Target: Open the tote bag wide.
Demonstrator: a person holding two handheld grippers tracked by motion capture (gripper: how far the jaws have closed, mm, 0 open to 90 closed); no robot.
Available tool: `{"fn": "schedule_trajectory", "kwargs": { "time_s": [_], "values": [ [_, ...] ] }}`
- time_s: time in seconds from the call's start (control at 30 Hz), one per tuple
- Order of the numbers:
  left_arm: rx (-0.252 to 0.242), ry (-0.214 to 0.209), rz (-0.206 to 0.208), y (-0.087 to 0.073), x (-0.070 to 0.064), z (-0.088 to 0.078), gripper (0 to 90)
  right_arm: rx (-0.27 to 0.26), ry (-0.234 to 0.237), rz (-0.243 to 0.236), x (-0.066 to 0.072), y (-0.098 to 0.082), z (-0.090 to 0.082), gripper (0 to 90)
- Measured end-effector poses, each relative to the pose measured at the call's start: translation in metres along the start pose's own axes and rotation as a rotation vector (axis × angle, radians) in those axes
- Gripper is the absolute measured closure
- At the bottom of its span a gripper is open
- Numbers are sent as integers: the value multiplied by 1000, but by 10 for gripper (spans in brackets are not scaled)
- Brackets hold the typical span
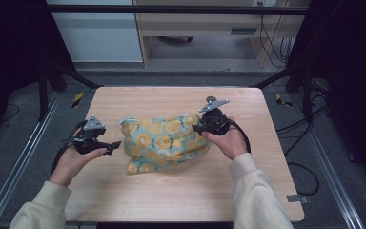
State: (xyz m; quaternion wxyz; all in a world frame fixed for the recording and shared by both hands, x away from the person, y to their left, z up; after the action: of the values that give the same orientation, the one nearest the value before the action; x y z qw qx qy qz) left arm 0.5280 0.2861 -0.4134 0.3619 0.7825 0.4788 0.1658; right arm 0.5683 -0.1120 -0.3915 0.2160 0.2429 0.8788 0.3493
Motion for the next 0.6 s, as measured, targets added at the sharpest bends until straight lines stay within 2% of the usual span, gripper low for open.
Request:
{"fn": "schedule_trajectory", "kwargs": {
  "time_s": [0.03,0.1,0.23,0.33,0.4,0.47,0.5,0.53,0.57,0.6],
  "values": [
    [3,0,7,0,0,2,196,-12,-3,-16,1,0,-2,852],
    [0,-8,9,2,-1,4,213,-25,-3,-19,2,0,-5,893],
    [18,-16,49,11,-6,13,267,-53,-8,-19,2,0,-13,900],
    [24,-15,49,18,-5,18,287,-63,-3,-21,2,0,-16,900],
    [15,-27,32,26,-2,27,358,-71,-6,-22,3,0,-19,900],
    [13,-25,33,29,-1,31,459,-74,-7,-23,3,0,-21,900],
    [17,-25,25,31,-1,34,459,-74,-7,-23,3,0,-21,900],
    [20,-28,25,32,-1,37,560,-81,-9,-22,3,0,-22,900],
    [27,-27,26,34,-2,40,597,-83,-9,-20,3,0,-23,900],
    [34,-23,31,35,-3,43,597,-83,-9,-20,3,0,-23,900]
  ]
}}
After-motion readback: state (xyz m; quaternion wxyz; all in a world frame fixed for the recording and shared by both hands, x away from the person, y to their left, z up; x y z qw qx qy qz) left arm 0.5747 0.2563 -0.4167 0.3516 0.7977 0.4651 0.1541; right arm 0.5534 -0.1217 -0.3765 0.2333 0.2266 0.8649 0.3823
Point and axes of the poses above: each handheld gripper's, and its own axes: z roughly forward along the jaws, y roughly out of its top, x roughly to its left, the point moved 1 cm from there along z, roughly forward along the jaws, and after that the axes turned 14 degrees about -z, right-handed, at the moved point
